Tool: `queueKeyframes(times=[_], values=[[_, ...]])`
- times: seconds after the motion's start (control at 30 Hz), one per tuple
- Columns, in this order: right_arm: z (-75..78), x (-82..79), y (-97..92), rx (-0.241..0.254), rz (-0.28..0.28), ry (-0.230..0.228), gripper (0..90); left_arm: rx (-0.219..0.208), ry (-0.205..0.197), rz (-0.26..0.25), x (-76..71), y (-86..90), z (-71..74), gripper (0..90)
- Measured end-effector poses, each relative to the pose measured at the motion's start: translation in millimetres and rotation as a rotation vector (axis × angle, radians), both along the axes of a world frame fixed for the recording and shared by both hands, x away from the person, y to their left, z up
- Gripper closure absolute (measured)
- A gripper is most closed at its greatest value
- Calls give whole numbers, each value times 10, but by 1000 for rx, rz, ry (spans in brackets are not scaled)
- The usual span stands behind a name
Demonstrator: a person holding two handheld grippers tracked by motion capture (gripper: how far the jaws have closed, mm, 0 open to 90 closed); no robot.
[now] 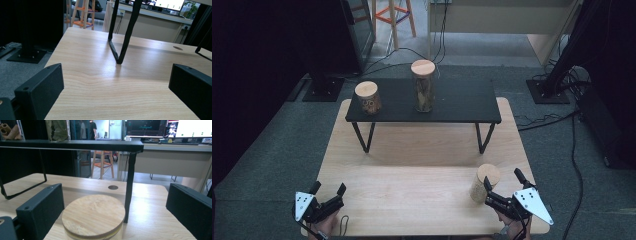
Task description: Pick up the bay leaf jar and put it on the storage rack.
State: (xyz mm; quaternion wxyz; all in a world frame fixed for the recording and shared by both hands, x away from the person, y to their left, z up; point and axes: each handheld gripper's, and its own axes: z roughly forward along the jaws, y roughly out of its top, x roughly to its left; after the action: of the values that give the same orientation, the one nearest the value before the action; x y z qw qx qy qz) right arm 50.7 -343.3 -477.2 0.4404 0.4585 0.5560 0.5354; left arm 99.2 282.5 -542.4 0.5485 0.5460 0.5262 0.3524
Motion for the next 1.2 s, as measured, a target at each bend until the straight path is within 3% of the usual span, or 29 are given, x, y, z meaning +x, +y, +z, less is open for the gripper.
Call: queueKeyframes(times=[0.5, 1.2], values=[[-174, 63, -31, 23, 13, 4, 14, 1, 2, -1, 3, 1, 3, 0], [-215, 9, -12, 20, 46, 5, 13, 4, 4, 1, 2, -6, 7, 0]])
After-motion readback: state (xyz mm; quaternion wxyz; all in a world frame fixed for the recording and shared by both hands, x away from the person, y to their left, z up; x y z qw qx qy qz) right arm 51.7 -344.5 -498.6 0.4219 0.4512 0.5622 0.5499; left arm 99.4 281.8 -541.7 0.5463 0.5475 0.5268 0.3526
